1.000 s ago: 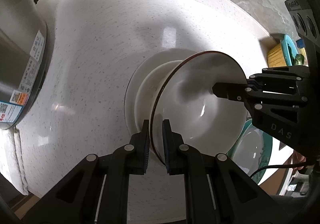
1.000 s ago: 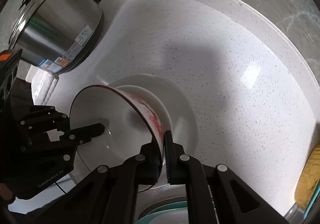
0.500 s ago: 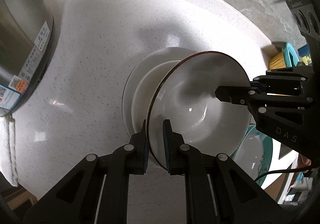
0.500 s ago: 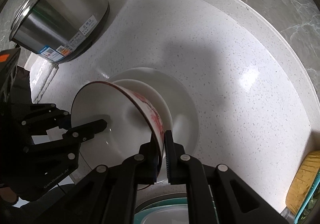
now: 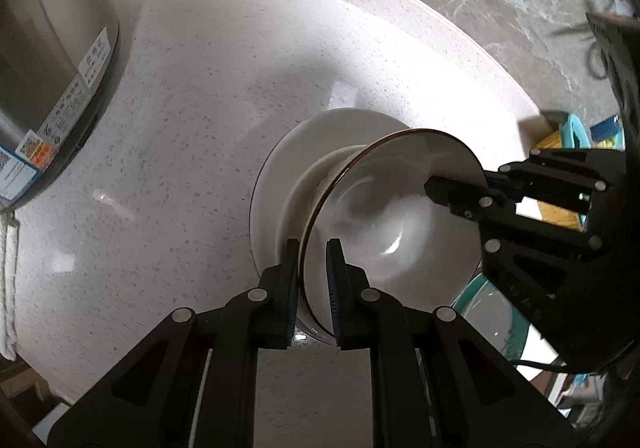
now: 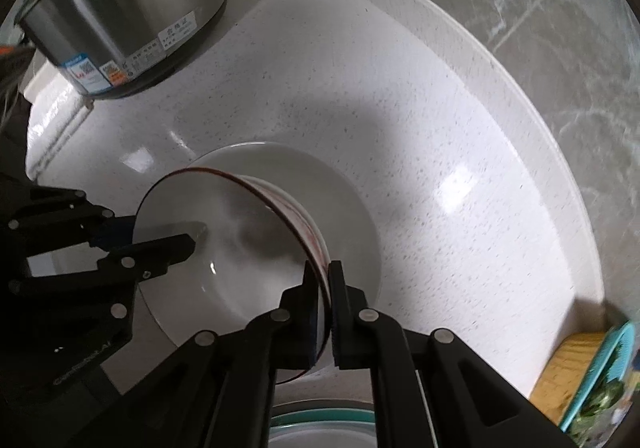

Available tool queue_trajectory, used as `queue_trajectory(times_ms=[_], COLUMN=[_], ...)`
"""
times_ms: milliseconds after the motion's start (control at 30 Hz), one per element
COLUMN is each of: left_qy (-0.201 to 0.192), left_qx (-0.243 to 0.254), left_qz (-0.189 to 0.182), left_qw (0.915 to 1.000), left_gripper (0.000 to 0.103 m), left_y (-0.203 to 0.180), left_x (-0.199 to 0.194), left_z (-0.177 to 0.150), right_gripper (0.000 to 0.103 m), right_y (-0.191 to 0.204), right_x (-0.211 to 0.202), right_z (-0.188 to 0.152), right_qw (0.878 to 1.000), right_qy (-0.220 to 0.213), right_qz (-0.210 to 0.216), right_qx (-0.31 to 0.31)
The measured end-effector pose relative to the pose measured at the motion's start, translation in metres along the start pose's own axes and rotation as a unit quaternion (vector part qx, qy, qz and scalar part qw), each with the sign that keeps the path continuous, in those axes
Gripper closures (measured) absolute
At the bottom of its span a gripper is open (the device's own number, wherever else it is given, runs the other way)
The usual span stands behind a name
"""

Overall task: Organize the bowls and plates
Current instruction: 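Lift the red floral bowl and carry it over the nested white bowls, then lower the red floral bowl into the white bowls and open both grippers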

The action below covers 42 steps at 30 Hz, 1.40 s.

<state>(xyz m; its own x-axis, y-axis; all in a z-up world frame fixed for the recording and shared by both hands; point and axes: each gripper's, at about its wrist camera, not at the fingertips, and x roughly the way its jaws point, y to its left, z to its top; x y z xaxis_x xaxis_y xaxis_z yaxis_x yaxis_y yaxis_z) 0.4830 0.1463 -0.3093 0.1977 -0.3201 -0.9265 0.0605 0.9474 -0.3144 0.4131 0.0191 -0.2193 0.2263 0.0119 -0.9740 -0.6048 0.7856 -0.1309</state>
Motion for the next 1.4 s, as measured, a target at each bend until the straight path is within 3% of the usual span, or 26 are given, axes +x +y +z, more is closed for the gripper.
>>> queue_trajectory(times_ms=[533, 667, 833, 1167, 1400], left_qy=[-0.038, -0.046, -0.052, -0.063, -0.062], left_qx=[-0.043, -0.046, -0.05, -0.063, -0.068], left_qz=[-0.026, -0.028, -0.036, -0.049, -0.07], left_qw=[0.998, 0.9975, 0.9967, 0.9948, 0.9933], left_gripper=[0.091, 0.091, 0.09, 0.087, 0.068], left_y=[0.021, 0.026, 0.027, 0.029, 0.027], left_x=[-0.009, -0.014, -0.016, -0.018, -0.021], left_z=[-0.007, -0.012, -0.013, -0.012, -0.012], right_gripper=[0.084, 0.083, 0.08, 0.077, 0.076], right_y=[0.015, 0.011, -0.002, -0.013, -0.016], right_x=[0.013, 0.015, 0.024, 0.034, 0.039], right_z=[-0.008, -0.009, -0.009, -0.006, -0.005], right_qw=[0.998, 0.999, 1.0, 0.999, 0.998], right_qy=[-0.019, -0.026, -0.028, -0.027, -0.026], right_qz=[-0.044, -0.034, 0.011, 0.039, 0.055], right_qx=[-0.044, -0.033, 0.0, 0.013, 0.018])
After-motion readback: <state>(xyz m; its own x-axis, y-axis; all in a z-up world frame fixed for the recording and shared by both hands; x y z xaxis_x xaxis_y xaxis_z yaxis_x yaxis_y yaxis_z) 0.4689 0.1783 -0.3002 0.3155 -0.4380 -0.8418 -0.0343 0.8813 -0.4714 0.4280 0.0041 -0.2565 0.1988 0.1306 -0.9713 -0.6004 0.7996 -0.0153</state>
